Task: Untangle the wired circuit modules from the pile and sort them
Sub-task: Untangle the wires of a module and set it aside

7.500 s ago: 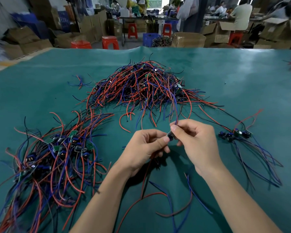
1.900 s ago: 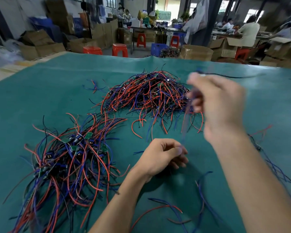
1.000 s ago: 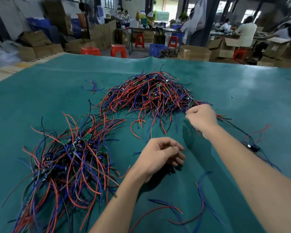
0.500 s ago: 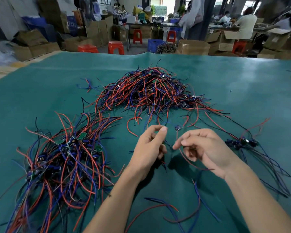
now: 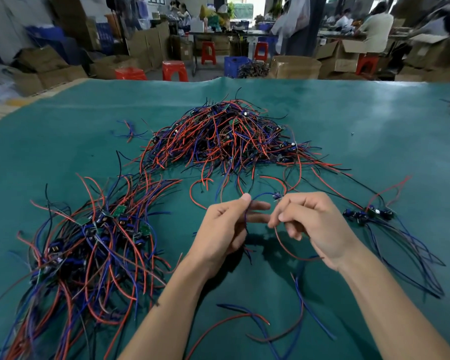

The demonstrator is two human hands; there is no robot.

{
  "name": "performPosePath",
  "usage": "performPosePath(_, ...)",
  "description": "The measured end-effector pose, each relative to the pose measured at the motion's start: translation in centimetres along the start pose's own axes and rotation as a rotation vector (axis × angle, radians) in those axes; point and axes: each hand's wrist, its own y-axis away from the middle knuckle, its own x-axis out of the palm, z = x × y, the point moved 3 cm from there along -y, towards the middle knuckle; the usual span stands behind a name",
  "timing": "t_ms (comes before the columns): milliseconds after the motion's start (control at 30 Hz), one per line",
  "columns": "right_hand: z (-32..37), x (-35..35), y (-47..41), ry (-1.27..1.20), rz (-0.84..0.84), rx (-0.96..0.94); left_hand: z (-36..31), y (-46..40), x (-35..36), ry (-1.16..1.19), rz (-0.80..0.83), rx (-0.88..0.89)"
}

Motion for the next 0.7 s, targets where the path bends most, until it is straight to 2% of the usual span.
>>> performPosePath(167, 0.3, 0.3, 0.2, 0.144, -0.001, -0.042, 0.0, 0.4, 0.3, -0.048, 0.044, 0.033)
performPosePath(267, 0.3, 0.8, 0.3, 0.139, 0.014, -0.038, 0.0, 0.5, 0.3, 0.055, 0.023, -0.010)
performPosePath(367, 0.2, 1.2, 0.3, 0.113, 0.019, -0.030, -0.5, 0.6, 0.6, 0.049, -0.013, -0.028)
performPosePath(500, -0.2, 1.9, 0.3, 0.056, 0.030, -0.033, -0.6, 0.6, 0.7, 0.113, 0.028, -0.034)
performPosePath(600, -0.6, 1.9, 0.2, 0.110, 0.028, -0.041, -0.5, 0.5, 0.6, 0.127, -0.003, -0.014)
performPosePath(700, -1.2, 0.8, -0.1, 0.220, -0.108, -0.012, -0.2, 0.3, 0.5, 0.086, -0.039, -0.005)
